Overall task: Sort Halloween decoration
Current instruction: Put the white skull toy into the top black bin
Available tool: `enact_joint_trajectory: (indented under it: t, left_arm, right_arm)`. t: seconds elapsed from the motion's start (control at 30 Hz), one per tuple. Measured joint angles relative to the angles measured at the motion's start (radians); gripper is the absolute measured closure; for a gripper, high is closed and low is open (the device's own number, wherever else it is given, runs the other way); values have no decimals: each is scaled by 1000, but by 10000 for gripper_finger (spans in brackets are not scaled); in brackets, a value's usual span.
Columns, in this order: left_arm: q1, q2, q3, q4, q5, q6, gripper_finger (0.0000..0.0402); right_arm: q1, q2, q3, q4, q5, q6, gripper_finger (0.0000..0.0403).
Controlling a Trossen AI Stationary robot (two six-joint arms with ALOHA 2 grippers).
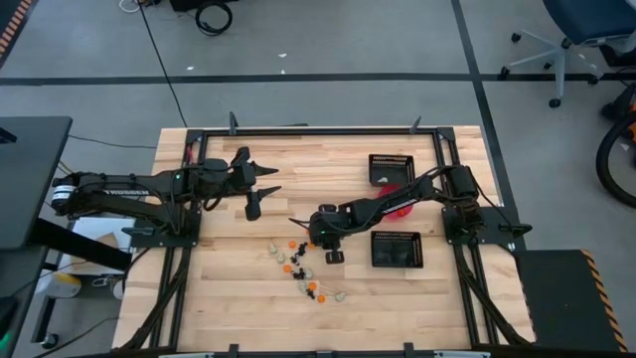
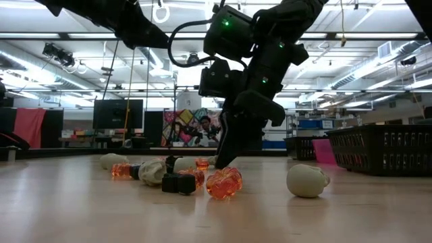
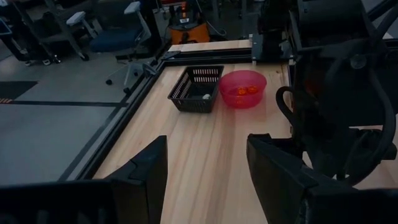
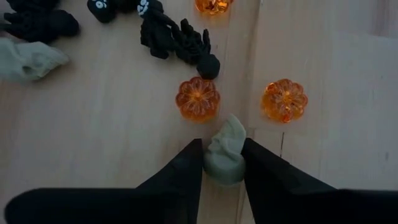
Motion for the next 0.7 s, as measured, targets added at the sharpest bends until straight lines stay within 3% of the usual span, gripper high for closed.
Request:
enact_joint_trajectory:
  t: [0.7]
  left_arm:
    - [0, 0, -2, 1, 0, 0, 209]
  right_arm:
    - [-4, -61, 0, -115, 61, -8, 298]
